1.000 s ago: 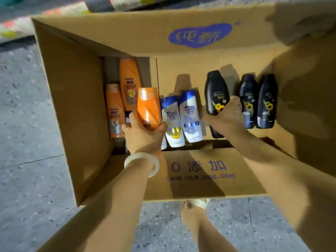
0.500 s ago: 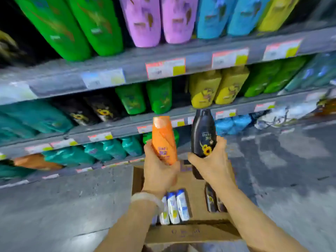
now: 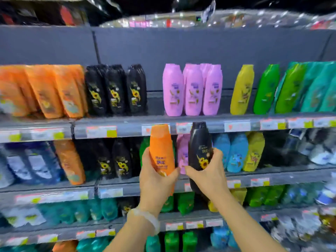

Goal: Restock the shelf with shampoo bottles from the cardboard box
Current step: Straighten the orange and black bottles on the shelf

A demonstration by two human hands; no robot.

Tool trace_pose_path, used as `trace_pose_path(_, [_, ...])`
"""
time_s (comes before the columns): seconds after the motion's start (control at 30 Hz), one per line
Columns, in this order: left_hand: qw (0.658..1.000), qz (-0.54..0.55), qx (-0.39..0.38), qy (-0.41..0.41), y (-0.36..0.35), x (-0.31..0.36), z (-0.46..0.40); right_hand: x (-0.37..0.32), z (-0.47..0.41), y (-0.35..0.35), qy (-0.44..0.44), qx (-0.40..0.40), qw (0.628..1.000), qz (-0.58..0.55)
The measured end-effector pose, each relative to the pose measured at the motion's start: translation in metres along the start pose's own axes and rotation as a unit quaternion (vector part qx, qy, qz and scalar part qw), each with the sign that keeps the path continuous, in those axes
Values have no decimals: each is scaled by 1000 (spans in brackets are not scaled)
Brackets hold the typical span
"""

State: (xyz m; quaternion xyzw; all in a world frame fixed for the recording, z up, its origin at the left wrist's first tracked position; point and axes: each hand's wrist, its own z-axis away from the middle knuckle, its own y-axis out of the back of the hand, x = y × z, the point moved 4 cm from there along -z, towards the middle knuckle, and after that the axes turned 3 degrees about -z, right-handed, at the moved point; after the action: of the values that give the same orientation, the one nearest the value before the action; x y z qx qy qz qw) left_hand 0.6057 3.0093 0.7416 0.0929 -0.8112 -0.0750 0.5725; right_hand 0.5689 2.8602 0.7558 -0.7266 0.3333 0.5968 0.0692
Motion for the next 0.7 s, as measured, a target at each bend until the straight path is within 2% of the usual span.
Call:
trace_pose_path(0.4, [998, -52, 4, -20, 157, -13, -95, -102, -11, -152, -1, -10, 999, -45])
trace_pose_path(0.7, [997, -47, 53, -28, 235, -16, -124, -151, -29, -223, 29, -70, 995, -61])
